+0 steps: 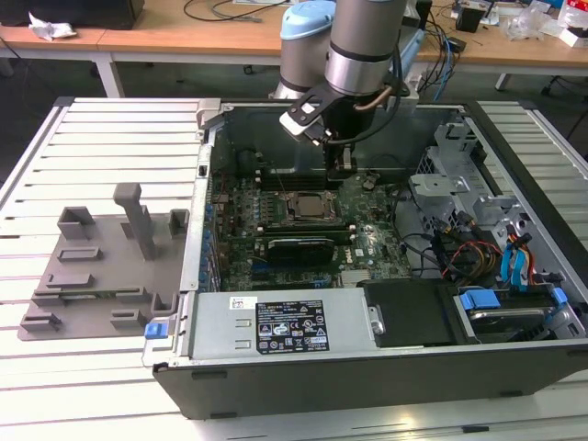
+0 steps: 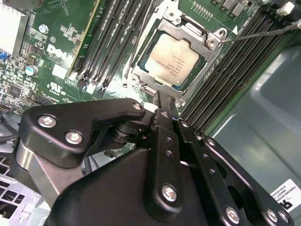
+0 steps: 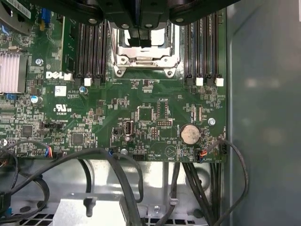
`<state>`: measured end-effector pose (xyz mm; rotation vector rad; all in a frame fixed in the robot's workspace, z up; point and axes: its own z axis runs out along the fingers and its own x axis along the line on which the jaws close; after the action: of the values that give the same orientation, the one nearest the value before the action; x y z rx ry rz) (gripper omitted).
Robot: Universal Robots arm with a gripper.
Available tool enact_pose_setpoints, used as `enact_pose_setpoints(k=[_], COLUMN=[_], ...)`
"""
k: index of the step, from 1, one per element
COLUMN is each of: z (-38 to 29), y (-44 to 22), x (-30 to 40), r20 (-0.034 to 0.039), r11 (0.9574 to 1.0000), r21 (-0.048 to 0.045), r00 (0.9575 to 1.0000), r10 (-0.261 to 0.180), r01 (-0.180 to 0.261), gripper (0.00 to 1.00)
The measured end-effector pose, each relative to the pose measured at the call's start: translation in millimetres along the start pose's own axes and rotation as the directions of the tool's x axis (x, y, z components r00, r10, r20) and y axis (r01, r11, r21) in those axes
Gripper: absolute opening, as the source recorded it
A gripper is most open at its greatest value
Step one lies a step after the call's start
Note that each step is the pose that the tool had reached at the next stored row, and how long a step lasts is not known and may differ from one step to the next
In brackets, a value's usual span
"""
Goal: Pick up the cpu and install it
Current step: 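Close the cpu cover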
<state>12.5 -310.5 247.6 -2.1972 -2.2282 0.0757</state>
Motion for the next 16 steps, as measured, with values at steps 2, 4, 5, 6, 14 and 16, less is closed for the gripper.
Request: enact_pose_setpoints(k=[2,4,5,6,14,16], z=[0.3,0.7,0.8,1.0,2.9,5.9], y=[-3.9,-7.4,-8.8,-9.7,-16.6,-17.7], x=[0.1,0.2,0.1,0.2,0.3,0.4], r20=[0.0000,0.0001,0.0001,0.0001,-0.0002,0.0000], r11=[1.0000,1.0000,1.0000,1.0000,1.0000,1.0000], r21=[0.0001,0.0001,0.0001,0.0001,-0.0001,0.0000], r00=[1.0000,1.0000,1.0000,1.0000,1.0000,1.0000], r10=[0.000,0.000,0.000,0.000,0.000,0.000], r01=[0.000,0.000,0.000,0.000,0.000,0.000], gripper=[0.11,0.11,0.11,0.11,0.11,0.11])
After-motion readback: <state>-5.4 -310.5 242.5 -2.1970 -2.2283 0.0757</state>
